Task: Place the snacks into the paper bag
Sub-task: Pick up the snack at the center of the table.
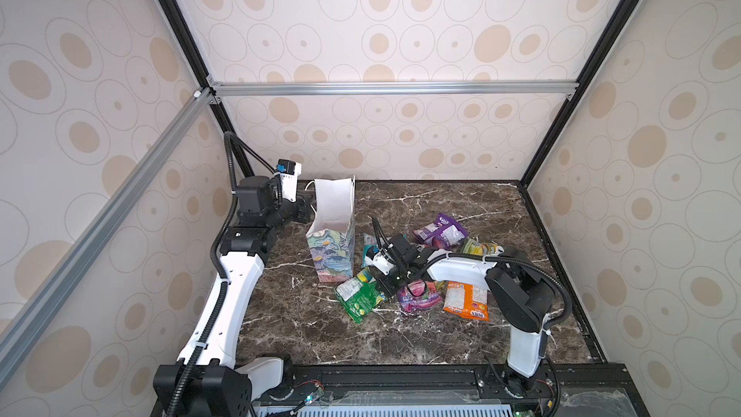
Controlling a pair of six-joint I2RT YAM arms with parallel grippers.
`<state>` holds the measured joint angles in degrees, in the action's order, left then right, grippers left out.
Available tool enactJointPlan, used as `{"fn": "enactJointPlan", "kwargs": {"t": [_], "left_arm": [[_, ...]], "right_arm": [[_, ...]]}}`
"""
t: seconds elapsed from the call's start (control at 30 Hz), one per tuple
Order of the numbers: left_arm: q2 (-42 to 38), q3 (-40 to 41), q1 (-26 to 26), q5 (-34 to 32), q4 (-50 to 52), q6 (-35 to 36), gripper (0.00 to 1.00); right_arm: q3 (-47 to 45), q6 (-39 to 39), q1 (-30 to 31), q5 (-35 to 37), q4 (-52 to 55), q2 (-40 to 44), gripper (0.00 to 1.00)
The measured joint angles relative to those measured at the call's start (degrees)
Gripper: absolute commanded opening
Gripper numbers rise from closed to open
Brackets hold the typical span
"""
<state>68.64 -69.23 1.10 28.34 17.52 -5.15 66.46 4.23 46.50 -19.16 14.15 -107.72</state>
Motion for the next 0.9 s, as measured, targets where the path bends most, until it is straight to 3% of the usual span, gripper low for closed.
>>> {"fn": "enactJointPlan", "kwargs": {"t": [0.9], "left_arm": [[0.0,0.0,0.0,0.0,-0.1,0.0,0.00]], "right_arm": [[-3.0,-4.2,-1.2,3.6,6.5,19.3,0.00]]}}
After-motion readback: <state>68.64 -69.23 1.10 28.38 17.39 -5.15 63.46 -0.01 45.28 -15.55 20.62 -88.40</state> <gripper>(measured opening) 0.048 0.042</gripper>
